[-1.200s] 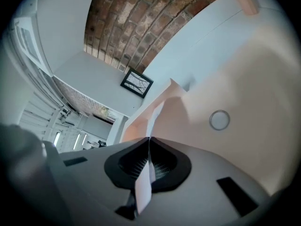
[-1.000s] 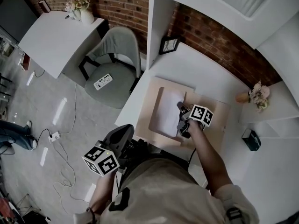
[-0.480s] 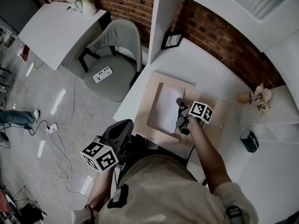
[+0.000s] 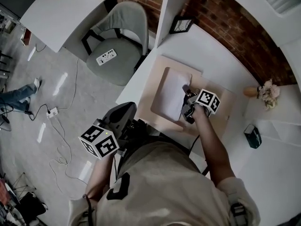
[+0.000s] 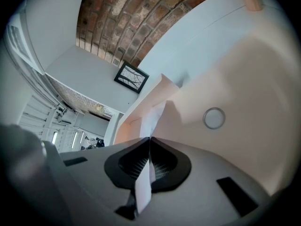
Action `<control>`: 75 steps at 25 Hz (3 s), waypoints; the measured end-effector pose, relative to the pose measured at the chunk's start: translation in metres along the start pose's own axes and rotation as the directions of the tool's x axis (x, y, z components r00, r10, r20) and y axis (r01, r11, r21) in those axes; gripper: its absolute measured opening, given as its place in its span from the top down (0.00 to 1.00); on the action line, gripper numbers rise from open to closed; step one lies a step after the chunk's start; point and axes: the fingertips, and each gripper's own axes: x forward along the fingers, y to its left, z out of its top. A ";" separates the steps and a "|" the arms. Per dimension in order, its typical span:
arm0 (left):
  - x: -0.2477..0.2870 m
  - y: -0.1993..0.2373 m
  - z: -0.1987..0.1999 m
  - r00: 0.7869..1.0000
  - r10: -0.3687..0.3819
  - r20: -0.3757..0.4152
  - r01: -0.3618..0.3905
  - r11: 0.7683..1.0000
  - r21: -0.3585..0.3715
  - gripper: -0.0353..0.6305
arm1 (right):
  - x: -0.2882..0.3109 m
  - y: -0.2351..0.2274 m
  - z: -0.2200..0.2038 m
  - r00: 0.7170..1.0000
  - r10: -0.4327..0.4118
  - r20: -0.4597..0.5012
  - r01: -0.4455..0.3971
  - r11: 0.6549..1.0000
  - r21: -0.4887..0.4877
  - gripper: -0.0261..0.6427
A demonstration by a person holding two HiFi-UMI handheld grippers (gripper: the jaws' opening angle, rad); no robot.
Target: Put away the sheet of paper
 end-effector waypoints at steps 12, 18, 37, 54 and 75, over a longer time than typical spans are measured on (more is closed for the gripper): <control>-0.010 0.001 -0.011 1.000 -0.011 -0.019 0.010 1.000 -0.011 0.92 | -0.001 0.003 -0.001 1.000 -0.030 0.004 0.031 0.996 -0.089 0.92; -0.010 0.002 -0.019 0.999 -0.001 -0.049 0.000 1.000 -0.007 0.92 | 0.003 -0.005 -0.002 0.983 -0.180 -0.025 0.163 0.934 -0.317 0.92; -0.005 -0.003 -0.017 0.998 -0.020 -0.061 0.020 1.000 0.007 0.92 | 0.010 -0.019 -0.008 0.964 -0.256 -0.078 0.224 0.930 -0.291 0.92; -0.005 -0.002 -0.022 0.997 -0.016 -0.072 0.016 1.000 0.001 0.92 | 0.016 -0.028 -0.013 0.960 -0.272 -0.072 0.250 0.942 -0.224 0.92; -0.007 -0.001 -0.022 0.997 -0.026 -0.069 0.026 1.000 -0.003 0.92 | 0.015 -0.025 -0.011 0.966 -0.250 -0.059 0.232 0.947 -0.222 0.92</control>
